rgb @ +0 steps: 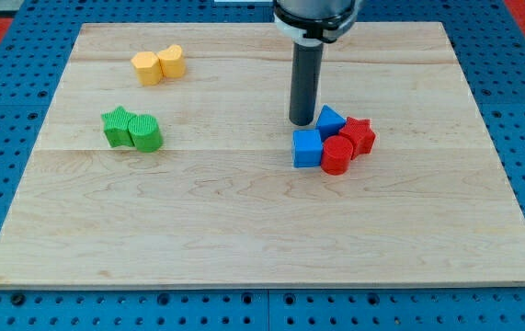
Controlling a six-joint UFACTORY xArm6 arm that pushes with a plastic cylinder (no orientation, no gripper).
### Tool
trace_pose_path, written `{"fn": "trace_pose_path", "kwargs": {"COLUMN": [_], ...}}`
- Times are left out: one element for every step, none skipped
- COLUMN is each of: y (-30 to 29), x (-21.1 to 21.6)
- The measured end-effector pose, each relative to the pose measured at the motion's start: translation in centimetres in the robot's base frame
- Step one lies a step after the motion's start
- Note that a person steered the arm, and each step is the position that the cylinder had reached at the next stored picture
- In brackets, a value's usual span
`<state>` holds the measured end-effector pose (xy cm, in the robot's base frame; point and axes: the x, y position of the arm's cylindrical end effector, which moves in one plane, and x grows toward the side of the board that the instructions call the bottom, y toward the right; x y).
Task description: Push yellow heart slightly right
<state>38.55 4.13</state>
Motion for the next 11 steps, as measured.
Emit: {"fn": "trace_pose_path", "kwargs": {"y": [-1.5,-4.5,-9.1,-15.0,-18.8,-19.6,-19.6,-19.0,-17.7,-14.7,-14.1], "x": [-4.3,-9.6,-13.0,-14.7,-14.9,-14.5,-13.6,-13.5,-13.5,-13.6,-13.1]}}
